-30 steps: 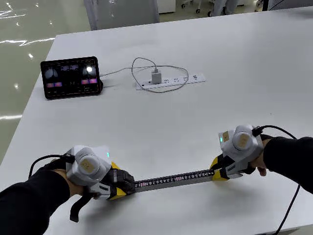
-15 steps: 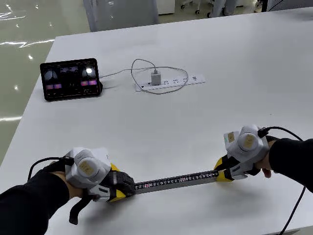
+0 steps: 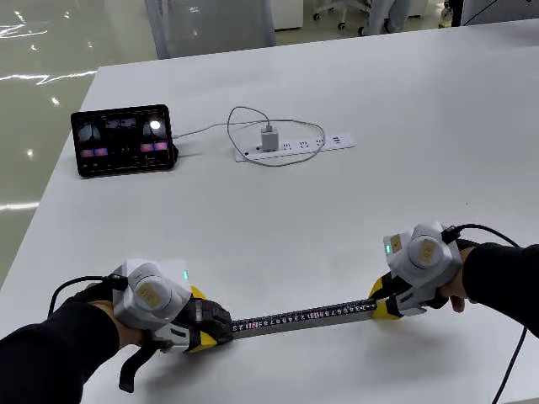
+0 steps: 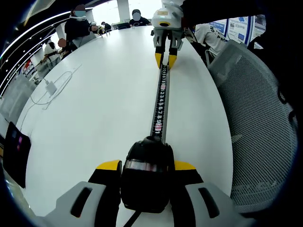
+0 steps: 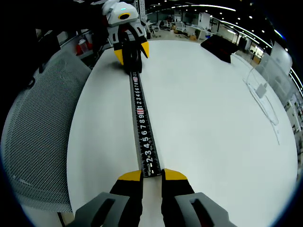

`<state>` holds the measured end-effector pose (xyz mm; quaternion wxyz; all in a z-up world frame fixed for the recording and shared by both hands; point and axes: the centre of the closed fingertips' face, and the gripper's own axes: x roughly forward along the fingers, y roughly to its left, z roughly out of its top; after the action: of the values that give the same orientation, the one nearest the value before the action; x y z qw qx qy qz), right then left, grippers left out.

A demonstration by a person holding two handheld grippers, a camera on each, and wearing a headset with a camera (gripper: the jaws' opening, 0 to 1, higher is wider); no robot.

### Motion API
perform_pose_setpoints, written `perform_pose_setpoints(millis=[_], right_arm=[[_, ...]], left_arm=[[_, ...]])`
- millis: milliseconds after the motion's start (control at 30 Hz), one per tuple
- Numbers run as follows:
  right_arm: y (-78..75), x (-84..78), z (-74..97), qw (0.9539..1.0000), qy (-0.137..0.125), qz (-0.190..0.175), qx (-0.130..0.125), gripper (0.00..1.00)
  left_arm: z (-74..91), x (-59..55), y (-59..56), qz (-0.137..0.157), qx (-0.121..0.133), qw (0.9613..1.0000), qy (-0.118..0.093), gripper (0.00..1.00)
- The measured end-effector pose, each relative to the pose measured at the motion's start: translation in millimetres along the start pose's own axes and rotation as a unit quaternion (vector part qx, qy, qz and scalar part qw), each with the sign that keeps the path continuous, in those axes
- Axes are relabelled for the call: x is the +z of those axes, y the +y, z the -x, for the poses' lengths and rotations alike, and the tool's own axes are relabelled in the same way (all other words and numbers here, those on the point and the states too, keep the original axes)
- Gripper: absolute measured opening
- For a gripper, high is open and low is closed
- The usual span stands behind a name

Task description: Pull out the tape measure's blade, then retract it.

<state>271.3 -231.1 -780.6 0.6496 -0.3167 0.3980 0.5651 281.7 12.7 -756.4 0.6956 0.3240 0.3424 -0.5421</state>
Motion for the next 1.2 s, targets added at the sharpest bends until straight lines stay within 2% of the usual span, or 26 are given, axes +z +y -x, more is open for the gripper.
perform_pose_setpoints(millis=[400, 733, 1067, 1200], right_arm=[[0.1, 0.0, -0.3, 1.0, 0.0, -0.002, 0.003, 0.12], [0.9, 0.7, -0.7, 0.9998, 0.016, -0.007, 0.006, 0.12], [6.5, -1.6, 1.3, 0.9986, 0.044, 0.027, 0.012, 0.13], [4.8, -2.1, 8.5, 0.9983, 0.048, 0.032, 0.008, 0.12]], left_arm=[[-0.2, 1.0, -0.5, -0.002, -0.004, 1.0, -0.006, 0.35], [0.5, 0.9, -0.9, -0.002, -0.015, 0.9999, 0.004, 0.35], [4.3, -1.8, -2.2, -0.012, -0.027, 0.9993, 0.021, 0.34], [10.6, -3.9, -1.9, -0.019, -0.027, 0.9991, 0.027, 0.34]])
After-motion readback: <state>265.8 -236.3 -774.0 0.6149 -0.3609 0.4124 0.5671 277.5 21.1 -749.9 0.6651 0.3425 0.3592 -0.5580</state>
